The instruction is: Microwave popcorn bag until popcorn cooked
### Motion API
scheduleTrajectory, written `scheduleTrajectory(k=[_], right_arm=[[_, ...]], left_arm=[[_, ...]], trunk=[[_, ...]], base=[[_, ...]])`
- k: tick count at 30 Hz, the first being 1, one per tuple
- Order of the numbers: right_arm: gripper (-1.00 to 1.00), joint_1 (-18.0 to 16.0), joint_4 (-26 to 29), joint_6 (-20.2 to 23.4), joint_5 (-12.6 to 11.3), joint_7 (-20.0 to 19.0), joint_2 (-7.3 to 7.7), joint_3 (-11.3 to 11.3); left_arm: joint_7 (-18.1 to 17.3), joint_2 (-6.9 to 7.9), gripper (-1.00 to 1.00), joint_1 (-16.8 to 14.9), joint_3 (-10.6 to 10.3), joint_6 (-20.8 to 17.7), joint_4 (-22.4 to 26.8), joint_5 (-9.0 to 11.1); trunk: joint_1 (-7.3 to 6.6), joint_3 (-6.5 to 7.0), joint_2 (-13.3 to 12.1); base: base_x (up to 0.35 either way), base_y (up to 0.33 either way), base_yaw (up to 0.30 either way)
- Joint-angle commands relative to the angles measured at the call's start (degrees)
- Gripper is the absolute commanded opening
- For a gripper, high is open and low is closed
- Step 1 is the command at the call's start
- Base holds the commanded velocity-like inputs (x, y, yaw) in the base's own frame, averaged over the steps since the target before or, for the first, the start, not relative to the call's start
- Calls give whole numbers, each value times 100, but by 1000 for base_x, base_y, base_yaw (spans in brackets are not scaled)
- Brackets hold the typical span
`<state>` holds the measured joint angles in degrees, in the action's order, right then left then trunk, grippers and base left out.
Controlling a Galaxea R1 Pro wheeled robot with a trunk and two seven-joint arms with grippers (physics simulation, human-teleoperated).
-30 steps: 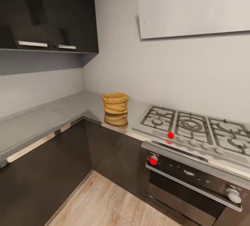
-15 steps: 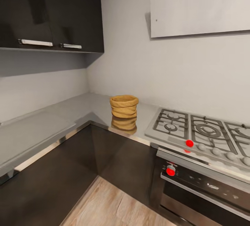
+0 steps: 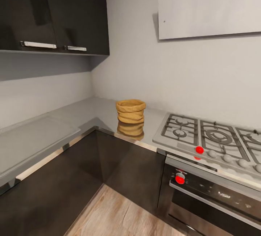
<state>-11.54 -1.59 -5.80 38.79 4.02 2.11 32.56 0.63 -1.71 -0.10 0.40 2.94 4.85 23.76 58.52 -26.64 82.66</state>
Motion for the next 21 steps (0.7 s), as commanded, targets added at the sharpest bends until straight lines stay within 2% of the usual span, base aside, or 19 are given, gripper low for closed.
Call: scheduleTrajectory(k=[1, 21], right_arm=[[100, -6, -17, -26, 59, 29, 2, 48], [100, -6, -17, -16, 58, 29, 10, 43]], left_arm=[[7, -3, 100, -2, -1, 14, -1, 38], [-1, 12, 100, 1, -5, 14, 16, 67]], trunk=[[-23, 13, -38], [-462, 372, -841]], base=[[0, 0, 0], [0, 0, 0]])
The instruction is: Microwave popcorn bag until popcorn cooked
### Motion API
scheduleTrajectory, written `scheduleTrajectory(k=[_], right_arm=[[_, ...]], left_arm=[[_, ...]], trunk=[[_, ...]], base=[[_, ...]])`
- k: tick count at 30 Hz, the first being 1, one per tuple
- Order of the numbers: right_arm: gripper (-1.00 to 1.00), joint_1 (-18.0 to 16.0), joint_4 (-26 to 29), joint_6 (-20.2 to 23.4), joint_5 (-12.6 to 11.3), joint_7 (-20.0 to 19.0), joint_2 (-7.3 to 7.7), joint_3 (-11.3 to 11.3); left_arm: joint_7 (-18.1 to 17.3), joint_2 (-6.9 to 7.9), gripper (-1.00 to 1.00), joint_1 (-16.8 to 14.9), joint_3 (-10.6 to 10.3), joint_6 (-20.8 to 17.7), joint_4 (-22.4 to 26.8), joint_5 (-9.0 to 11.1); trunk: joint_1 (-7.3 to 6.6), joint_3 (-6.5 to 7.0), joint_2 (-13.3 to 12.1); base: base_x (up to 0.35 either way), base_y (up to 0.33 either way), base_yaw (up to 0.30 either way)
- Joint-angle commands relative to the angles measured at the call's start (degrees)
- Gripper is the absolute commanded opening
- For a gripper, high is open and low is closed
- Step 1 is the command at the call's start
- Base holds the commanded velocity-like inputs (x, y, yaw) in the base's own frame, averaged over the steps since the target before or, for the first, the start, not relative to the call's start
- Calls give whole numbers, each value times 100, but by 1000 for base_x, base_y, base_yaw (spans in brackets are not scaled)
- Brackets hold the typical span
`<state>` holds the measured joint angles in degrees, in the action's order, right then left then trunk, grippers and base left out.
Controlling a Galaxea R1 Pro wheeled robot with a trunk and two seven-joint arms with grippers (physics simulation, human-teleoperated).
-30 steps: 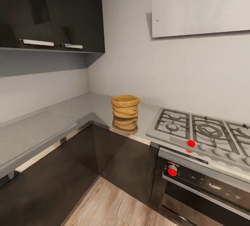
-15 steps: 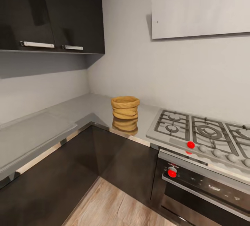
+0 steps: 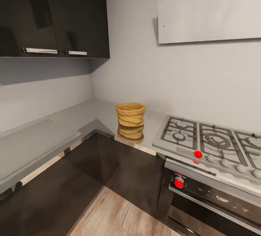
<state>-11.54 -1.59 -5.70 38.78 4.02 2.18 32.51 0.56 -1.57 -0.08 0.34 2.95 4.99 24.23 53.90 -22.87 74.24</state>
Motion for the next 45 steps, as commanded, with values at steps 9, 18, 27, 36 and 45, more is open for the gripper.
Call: scheduleTrajectory(k=[9, 18, 27, 36, 45], right_arm=[[100, -6, -17, 53, 62, -11, -17, 57], [100, -6, -17, 43, 76, -41, 18, 54], [100, -6, -17, 25, 70, -40, 28, 54], [100, -6, -17, -3, 68, -35, 27, 54], [100, -6, -17, -1, 68, -41, 27, 54]], left_arm=[[6, -1, 100, -1, 1, 16, 2, 20], [6, -2, 100, -3, 1, 19, 2, 20], [6, -1, 100, -2, 1, 20, 2, 20], [6, -1, 100, -2, 1, 18, 2, 20], [6, -1, 100, -1, 4, 18, 2, 20]], trunk=[[-198, 157, -359], [-396, 254, -720], [-594, 333, -1081], [-791, 412, -1442], [-813, 347, -1482]], base=[[0, 0, 0], [0, 0, 0], [0, 0, 0], [0, 0, 0], [0, 0, 0]])
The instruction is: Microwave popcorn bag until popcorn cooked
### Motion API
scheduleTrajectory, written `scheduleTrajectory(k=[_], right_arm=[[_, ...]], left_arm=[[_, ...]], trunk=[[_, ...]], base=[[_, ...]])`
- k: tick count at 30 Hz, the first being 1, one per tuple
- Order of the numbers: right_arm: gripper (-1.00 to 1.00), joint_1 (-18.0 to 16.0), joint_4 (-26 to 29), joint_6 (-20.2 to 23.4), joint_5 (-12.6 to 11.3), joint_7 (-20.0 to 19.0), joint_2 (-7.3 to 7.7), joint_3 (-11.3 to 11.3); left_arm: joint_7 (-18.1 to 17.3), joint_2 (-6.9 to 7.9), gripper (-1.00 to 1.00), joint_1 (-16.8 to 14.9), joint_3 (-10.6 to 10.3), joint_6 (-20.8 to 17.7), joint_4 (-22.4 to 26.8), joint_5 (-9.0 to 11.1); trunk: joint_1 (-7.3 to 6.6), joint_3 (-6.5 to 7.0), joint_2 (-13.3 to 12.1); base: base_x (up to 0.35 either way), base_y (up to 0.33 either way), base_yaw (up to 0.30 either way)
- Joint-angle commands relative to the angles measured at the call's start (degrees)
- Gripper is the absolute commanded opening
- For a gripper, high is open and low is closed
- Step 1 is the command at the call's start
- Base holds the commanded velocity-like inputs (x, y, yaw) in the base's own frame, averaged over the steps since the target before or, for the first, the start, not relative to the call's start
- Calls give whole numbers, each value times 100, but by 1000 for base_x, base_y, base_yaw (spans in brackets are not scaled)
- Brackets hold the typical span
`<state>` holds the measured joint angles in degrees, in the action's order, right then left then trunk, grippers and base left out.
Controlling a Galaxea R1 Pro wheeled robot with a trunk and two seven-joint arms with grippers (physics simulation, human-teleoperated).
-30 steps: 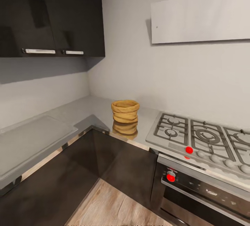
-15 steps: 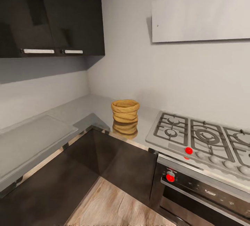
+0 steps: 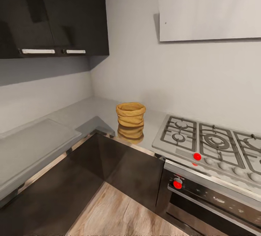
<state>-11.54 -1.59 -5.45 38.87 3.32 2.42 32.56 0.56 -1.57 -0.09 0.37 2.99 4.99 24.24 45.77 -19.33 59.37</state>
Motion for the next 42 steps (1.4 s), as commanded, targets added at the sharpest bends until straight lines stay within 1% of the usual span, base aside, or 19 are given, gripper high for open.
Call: scheduleTrajectory(k=[1, 16, 29, 35, 42], right_arm=[[100, -6, -17, -26, 60, 29, 4, 48], [100, -6, -17, -26, 61, 29, 4, 48], [100, -6, -17, 1, 67, 29, -5, 42], [100, -6, -17, 17, 68, 25, -4, 40], [100, -6, -17, 19, 61, 29, 10, 39]], left_arm=[[6, -1, 100, -1, 0, 14, 2, 20], [6, -5, 100, -2, -2, 15, -5, 20], [6, -6, 100, -1, -2, 17, 3, 20], [6, -2, 100, 0, -2, 18, 15, 20], [6, -2, 100, -1, -2, 18, 14, 20]], trunk=[[0, -15, 4], [0, -153, 4], [-285, -39, -517], [-285, -94, -517], [-439, -32, -798]], base=[[0, 0, 0], [0, 0, 0], [0, 0, 0], [0, 0, 0], [0, 0, 0]])
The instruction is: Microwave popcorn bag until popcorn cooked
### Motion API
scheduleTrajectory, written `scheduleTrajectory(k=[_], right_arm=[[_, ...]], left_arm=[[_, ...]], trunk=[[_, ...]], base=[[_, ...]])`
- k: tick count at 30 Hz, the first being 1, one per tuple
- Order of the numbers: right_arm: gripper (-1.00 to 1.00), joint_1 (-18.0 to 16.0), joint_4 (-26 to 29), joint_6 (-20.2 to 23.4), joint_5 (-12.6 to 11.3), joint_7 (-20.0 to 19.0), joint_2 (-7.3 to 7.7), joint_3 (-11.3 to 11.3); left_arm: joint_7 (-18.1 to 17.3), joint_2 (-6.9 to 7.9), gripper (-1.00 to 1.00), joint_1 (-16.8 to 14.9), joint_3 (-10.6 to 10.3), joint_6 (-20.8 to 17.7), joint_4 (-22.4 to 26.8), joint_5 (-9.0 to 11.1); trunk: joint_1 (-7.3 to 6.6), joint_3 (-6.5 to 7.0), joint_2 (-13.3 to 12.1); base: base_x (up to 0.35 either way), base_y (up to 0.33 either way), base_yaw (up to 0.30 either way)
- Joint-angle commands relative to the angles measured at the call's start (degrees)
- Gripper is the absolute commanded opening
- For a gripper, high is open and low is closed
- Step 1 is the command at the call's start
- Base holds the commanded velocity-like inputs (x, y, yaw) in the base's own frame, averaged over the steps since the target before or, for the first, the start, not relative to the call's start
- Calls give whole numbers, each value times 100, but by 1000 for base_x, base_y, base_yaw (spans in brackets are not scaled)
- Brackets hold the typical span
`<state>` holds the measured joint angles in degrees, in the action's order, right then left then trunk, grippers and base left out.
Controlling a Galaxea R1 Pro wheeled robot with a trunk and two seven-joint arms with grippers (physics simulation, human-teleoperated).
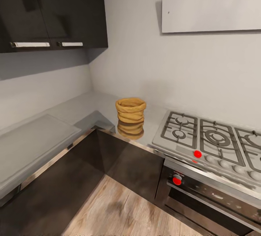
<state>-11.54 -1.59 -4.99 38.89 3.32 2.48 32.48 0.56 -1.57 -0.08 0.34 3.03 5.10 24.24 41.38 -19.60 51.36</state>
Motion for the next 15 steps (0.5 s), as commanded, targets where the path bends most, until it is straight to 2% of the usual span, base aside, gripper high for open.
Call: scheduleTrajectory(k=[1, 12, 15], right_arm=[[100, -6, -17, -24, 59, 35, 4, 48], [100, -6, -17, -19, 58, 78, 6, 48], [100, -6, -17, -21, 58, 84, 5, 48]], left_arm=[[6, -1, 100, -1, 1, 14, 2, 20], [6, -1, 100, -1, 1, 14, 0, 20], [6, -1, 100, -2, 1, 14, 3, 20]], trunk=[[-22, 3, -37], [-264, 100, -478], [-264, 72, -478]], base=[[0, 0, 0], [0, 0, 0], [0, 0, 0]])
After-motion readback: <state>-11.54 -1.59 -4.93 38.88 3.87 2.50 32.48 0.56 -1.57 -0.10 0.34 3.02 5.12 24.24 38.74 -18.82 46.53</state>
